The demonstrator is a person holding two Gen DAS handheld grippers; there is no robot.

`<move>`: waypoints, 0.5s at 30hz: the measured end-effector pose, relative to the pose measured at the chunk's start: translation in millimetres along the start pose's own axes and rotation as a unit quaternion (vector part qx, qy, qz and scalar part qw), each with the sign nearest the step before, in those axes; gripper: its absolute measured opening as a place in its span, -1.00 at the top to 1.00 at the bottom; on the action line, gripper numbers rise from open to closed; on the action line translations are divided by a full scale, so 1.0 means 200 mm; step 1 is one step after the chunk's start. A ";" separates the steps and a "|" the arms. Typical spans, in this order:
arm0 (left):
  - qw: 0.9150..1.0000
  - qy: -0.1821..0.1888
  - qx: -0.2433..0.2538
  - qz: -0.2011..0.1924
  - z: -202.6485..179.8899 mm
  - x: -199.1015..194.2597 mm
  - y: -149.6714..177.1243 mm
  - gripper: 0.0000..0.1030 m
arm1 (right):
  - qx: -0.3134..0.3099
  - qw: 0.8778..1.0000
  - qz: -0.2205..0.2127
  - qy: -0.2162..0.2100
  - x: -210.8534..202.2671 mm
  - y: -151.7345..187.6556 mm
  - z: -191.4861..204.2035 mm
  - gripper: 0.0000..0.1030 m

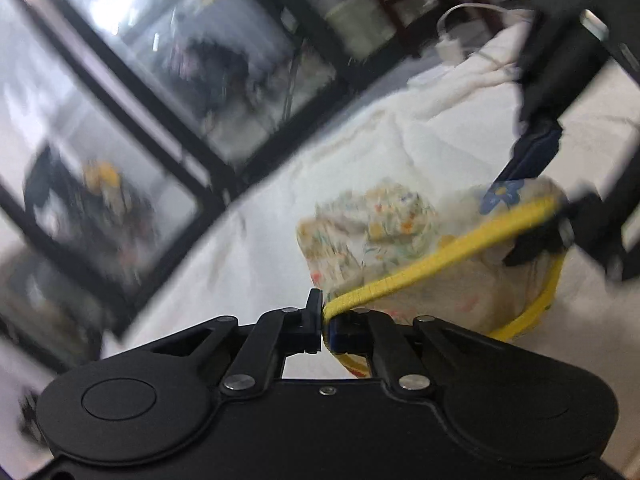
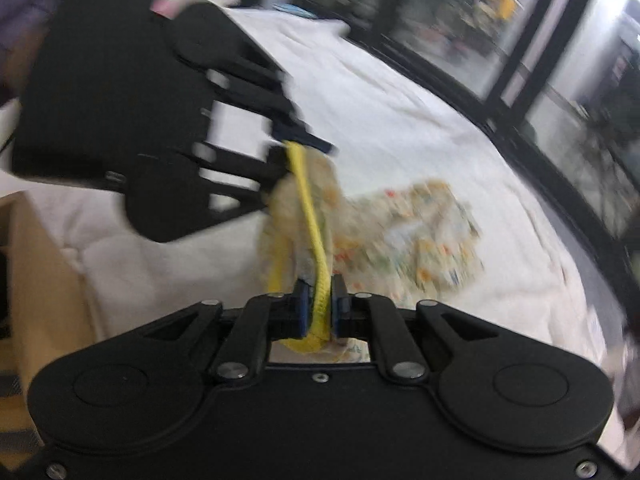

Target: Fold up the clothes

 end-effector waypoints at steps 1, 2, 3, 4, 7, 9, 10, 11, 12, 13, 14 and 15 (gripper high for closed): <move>0.999 0.003 -0.026 0.023 0.03 0.02 0.00 0.93 | 0.008 1.000 0.010 0.011 0.01 0.01 -0.01 0.04; 0.997 0.009 -0.053 0.047 0.06 0.03 0.00 0.93 | 0.016 1.000 0.019 0.018 0.02 0.03 -0.01 -0.16; 0.993 0.019 -0.087 0.076 0.09 0.04 0.00 0.93 | 0.023 0.999 0.024 0.023 0.03 0.03 -0.01 -0.38; 0.991 0.025 -0.101 0.088 0.11 0.04 -0.01 0.93 | 0.032 0.999 0.025 0.023 0.03 0.03 0.00 -0.39; 0.980 0.056 -0.144 0.122 0.14 0.02 -0.03 0.93 | 0.056 0.997 0.027 0.040 0.02 0.03 0.08 -0.39; 0.970 0.079 -0.176 0.146 0.16 0.01 -0.04 0.93 | 0.065 0.996 0.026 0.058 0.02 0.02 0.10 -0.38; 0.967 0.087 -0.186 0.153 0.16 0.00 -0.06 0.93 | 0.065 0.996 0.029 0.058 0.03 0.01 0.12 -0.36; 0.966 0.090 -0.188 0.155 0.17 -0.01 -0.07 0.93 | 0.062 0.996 0.033 0.056 0.05 0.00 0.14 -0.36; 0.965 0.092 -0.189 0.156 0.17 -0.02 -0.07 0.93 | 0.059 0.996 0.034 0.056 0.06 -0.01 0.16 -0.36; 0.965 0.095 -0.190 0.156 0.17 -0.04 -0.07 0.93 | 0.052 0.996 0.028 0.064 0.07 -0.03 0.18 -0.36; 0.964 0.097 -0.190 0.156 0.17 -0.05 -0.07 0.93 | 0.038 0.996 0.021 0.078 0.08 -0.04 0.19 -0.33; 0.964 0.098 -0.190 0.157 0.16 -0.06 -0.07 0.93 | 0.020 0.995 0.018 0.096 0.10 -0.06 0.19 -0.13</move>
Point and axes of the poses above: each gripper's, at about its wrist camera, not at the fingertips, and x roughly the way its jaws point, z to its left, y to its underside, the point moved 9 cm from there along x, roughly the way its jaws point, and after that the axes turned 9 degrees about -x, right-handed, at the moved point
